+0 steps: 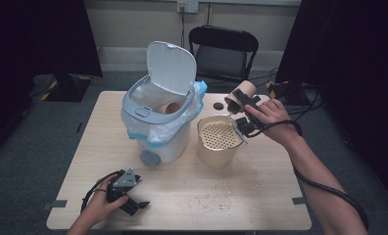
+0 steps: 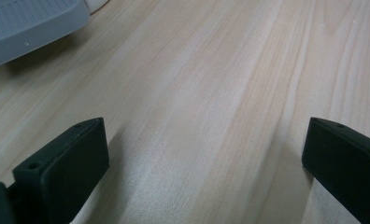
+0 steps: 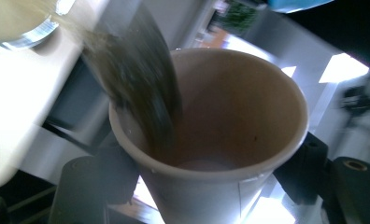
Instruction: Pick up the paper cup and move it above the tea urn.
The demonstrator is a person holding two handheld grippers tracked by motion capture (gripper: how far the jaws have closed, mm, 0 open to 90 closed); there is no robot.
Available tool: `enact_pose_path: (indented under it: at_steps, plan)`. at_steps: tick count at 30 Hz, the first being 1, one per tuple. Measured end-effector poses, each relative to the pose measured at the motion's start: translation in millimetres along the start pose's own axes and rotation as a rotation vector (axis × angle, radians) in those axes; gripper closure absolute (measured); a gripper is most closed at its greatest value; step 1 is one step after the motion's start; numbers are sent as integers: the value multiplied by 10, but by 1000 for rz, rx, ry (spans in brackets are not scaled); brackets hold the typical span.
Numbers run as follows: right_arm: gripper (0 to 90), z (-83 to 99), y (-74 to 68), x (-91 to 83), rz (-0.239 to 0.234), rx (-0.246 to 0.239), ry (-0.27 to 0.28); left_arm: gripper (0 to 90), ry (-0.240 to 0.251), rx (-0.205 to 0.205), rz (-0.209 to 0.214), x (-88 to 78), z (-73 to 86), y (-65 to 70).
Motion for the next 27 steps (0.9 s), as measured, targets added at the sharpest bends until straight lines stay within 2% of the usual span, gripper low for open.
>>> enact_pose_path:
  at_steps: [1, 2, 4, 6, 8, 9, 10, 11, 12, 13, 15, 16, 17, 21, 22, 24, 25, 27]
  plan:
    - [335, 1, 45, -4, 41, -40, -9, 0, 0, 0, 0, 0, 0, 0]
    - [335, -8, 78, -8, 60, -30, -4, 0, -1, 1, 0, -1, 1, -1]
    - [334, -12, 144, -16, 104, -61, -11, 0, -1, 1, 0, -1, 1, -1]
    - [332, -39, 167, -16, 103, -66, 6, 0, -2, 1, 0, -1, 1, -1]
    - [328, -44, 141, -8, 56, -3, 6, 0, -2, 1, 0, -1, 1, 0]
    - [327, -46, 121, -3, 18, 60, 16, 0, -1, 0, 0, -1, 0, 0]
    - [326, -28, 83, -5, -20, 139, 4, 0, 0, 0, 0, 0, 0, 0]
    - [325, -7, 63, 3, -54, 193, 0, 0, -2, 1, -1, -1, 1, -1]
    - [322, 5, 27, 5, -86, 287, 3, 0, -2, -1, -1, -1, 2, 0]
    - [322, 33, -34, 3, -146, 405, -6, 0, -1, 0, -1, 0, 0, 0]
    - [318, 78, -90, -3, -190, 538, -20, 0, -1, 0, -1, 0, 0, 0]
    - [318, 84, -143, -15, -245, 647, -25, 0, 0, 0, -1, 0, 0, 0]
    - [318, 100, -185, -25, -287, 776, -38, 0, 0, -1, 0, 0, 0, 1]
    - [314, 146, -246, -37, -340, 1029, -50, 0, 0, -1, 0, 1, -1, 2]
    - [314, 151, -269, -39, -364, 1071, -58, 0, 0, -1, 0, 1, 0, 2]
    - [314, 186, -307, -30, -379, 1142, -76, 0, 0, 0, 0, 0, 0, 1]
    - [314, 200, -321, -30, -397, 1206, -78, 0, 0, -1, 0, 1, 0, 1]
    - [315, 226, -330, -29, -405, 1283, -86, 0, 1, -1, 0, 1, -1, 2]
Point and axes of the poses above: each handheld gripper's, and its own axes: x roughly forward along the jaws, z roughly out of its underside, y roughly to its right, the point moved 9 cm from there along x, roughly forward along the jaws, and after that the axes turned 10 degrees about z, right-handed, at the moved point
